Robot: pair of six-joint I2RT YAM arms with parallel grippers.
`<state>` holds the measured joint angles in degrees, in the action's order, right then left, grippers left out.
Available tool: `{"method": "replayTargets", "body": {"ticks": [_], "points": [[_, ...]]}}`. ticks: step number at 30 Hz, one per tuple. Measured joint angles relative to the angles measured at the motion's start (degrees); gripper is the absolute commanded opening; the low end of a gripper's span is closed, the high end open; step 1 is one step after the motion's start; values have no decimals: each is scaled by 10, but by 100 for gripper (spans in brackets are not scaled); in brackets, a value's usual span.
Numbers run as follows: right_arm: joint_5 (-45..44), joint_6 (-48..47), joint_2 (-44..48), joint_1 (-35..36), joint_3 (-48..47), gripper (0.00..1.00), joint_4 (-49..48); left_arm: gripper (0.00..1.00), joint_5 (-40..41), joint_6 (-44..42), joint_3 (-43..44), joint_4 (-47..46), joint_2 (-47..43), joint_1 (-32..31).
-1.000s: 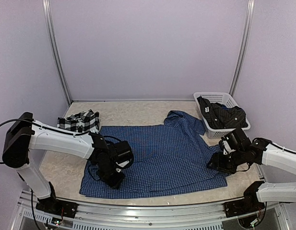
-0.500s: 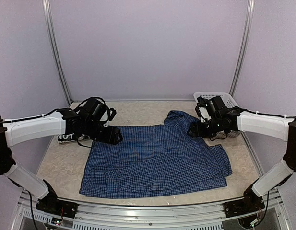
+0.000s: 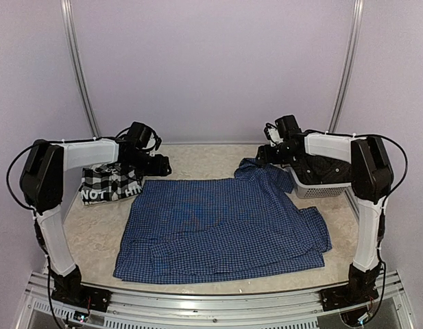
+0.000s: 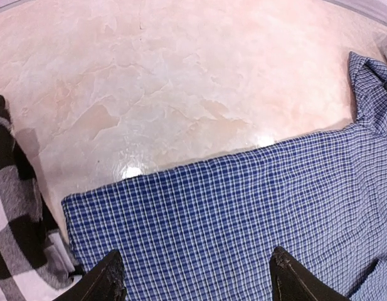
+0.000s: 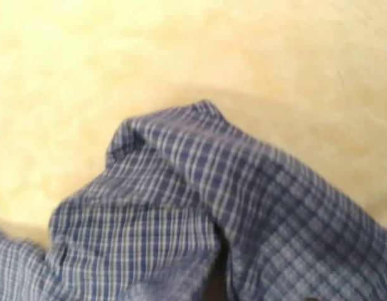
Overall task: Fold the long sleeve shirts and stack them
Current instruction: Pick up the 1/3-folded shirt from the center of the board.
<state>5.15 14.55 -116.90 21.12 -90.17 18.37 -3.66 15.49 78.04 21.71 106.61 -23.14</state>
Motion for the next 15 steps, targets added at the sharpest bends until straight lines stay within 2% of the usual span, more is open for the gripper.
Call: {"method": "replayTargets", "body": {"ticks": [3,9,15], "points": [[10,-8,-46,-3,-57,68,20,75,-11,-21,46,15,51,9],[37,-23,-113,-2,-133,70,53,77,-26,-92,166,75,153,30],[40,-41,-161,-2,-192,70,85,80,-26,-150,193,118,200,37]]}}
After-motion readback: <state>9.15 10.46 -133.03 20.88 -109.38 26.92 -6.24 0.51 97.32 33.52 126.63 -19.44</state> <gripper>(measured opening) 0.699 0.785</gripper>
